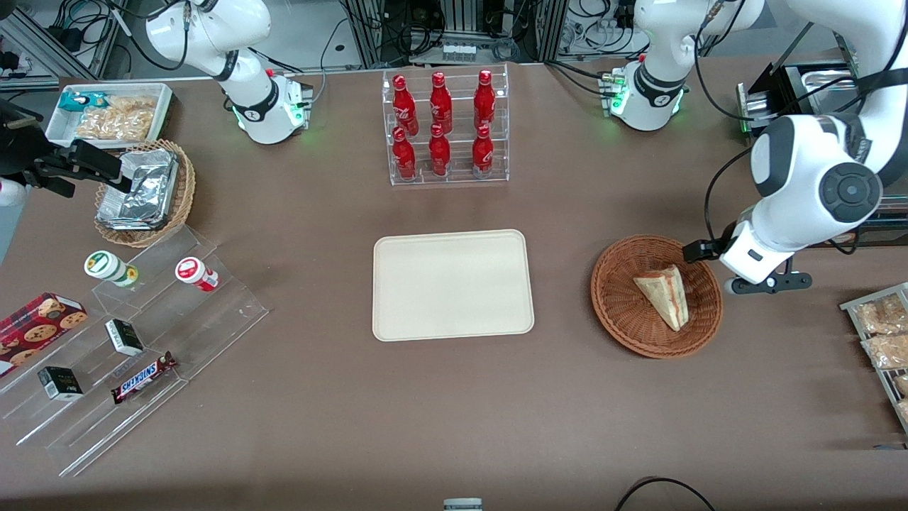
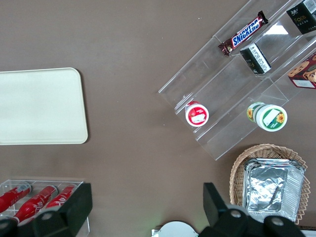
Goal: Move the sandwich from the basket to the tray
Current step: 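Lower the open left gripper around the wrapped sandwich wedge, then close the left gripper on the sandwich and lift it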
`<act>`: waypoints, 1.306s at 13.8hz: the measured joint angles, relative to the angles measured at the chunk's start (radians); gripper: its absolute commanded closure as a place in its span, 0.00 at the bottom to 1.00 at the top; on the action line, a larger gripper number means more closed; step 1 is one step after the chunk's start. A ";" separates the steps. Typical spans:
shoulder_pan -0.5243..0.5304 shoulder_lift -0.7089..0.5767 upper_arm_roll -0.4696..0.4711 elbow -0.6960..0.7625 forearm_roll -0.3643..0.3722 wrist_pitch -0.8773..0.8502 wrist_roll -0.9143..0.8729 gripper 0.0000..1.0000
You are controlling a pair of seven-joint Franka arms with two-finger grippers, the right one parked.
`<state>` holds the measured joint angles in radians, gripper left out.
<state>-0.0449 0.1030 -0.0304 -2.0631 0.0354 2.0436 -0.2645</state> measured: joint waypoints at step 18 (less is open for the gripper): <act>-0.033 0.112 -0.008 -0.094 0.000 0.210 -0.434 0.00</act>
<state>-0.0777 0.2146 -0.0381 -2.1575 0.0351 2.2532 -0.6981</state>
